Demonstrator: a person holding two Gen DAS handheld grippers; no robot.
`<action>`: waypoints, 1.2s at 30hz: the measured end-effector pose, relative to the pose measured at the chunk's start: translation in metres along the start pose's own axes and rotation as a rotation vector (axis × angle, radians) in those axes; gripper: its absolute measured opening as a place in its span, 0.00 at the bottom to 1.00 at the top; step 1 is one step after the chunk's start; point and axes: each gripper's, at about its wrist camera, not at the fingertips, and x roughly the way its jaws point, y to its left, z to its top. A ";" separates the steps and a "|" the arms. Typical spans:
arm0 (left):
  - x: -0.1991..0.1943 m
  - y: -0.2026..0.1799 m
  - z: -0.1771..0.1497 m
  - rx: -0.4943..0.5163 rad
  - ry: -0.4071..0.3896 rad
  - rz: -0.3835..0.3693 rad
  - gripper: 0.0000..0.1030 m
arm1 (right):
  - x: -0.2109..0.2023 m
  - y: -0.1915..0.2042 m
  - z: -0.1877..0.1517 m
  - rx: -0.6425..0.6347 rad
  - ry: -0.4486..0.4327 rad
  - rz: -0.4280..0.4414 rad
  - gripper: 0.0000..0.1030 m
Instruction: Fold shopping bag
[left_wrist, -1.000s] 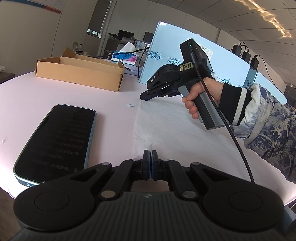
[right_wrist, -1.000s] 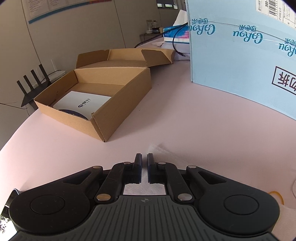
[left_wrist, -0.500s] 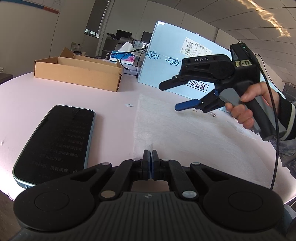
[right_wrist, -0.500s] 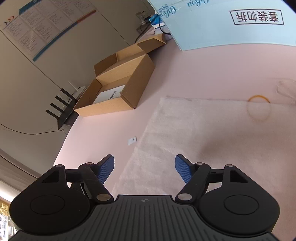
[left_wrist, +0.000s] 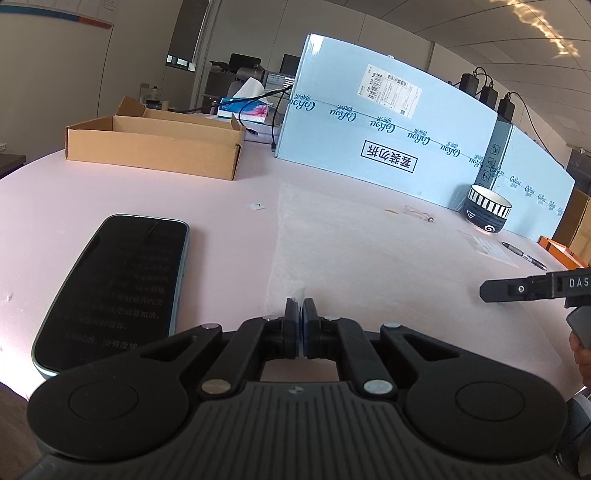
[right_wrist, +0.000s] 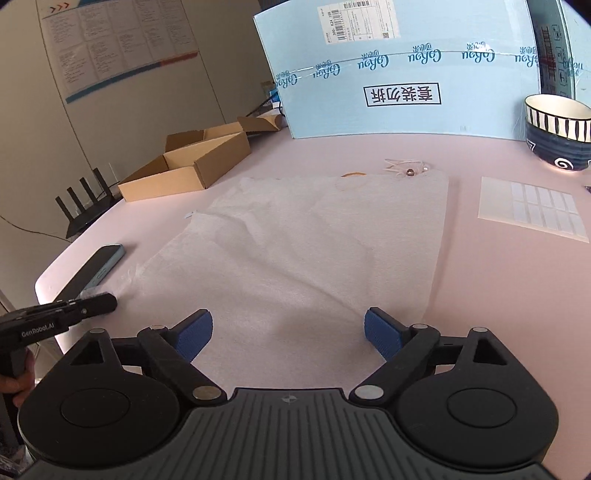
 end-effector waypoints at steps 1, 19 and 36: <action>0.000 -0.001 0.000 0.001 0.002 0.005 0.06 | 0.000 0.000 -0.003 -0.014 -0.009 0.005 0.93; -0.049 -0.011 0.025 -0.007 -0.133 0.092 0.39 | -0.004 -0.016 -0.013 0.037 -0.104 0.097 1.00; 0.075 -0.088 0.043 0.180 -0.016 -0.101 0.29 | -0.011 -0.030 -0.018 0.141 -0.157 0.167 1.00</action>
